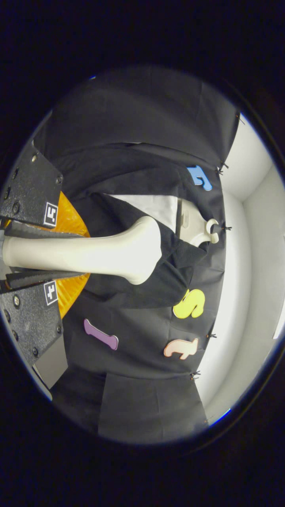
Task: Iron the clothes twice with a garment steamer, once on the left side and once on the right side.
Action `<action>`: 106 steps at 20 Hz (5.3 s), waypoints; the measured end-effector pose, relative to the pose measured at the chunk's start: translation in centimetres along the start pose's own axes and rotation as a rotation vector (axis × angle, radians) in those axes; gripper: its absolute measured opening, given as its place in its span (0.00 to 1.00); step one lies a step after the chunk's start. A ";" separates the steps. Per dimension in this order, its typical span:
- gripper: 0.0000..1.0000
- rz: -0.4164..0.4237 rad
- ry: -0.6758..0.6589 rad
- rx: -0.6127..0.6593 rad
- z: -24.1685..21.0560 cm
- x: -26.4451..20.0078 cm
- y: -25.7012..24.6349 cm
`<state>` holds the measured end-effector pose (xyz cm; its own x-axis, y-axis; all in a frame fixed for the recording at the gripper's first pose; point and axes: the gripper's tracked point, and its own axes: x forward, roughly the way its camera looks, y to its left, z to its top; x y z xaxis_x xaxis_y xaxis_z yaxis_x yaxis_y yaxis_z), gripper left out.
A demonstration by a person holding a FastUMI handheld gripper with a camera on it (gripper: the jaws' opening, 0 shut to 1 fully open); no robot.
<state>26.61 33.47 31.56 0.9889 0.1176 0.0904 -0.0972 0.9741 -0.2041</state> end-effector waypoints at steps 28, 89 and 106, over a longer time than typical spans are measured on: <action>0.36 0.053 0.358 -0.028 -22.8 -2.6 -0.1; 0.36 0.200 -0.009 -0.015 8.0 0.4 14.7; 0.36 0.175 0.114 -0.124 -0.1 2.7 18.6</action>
<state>27.45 51.91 27.86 0.9653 0.2528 -0.0658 -0.2603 0.9089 -0.3259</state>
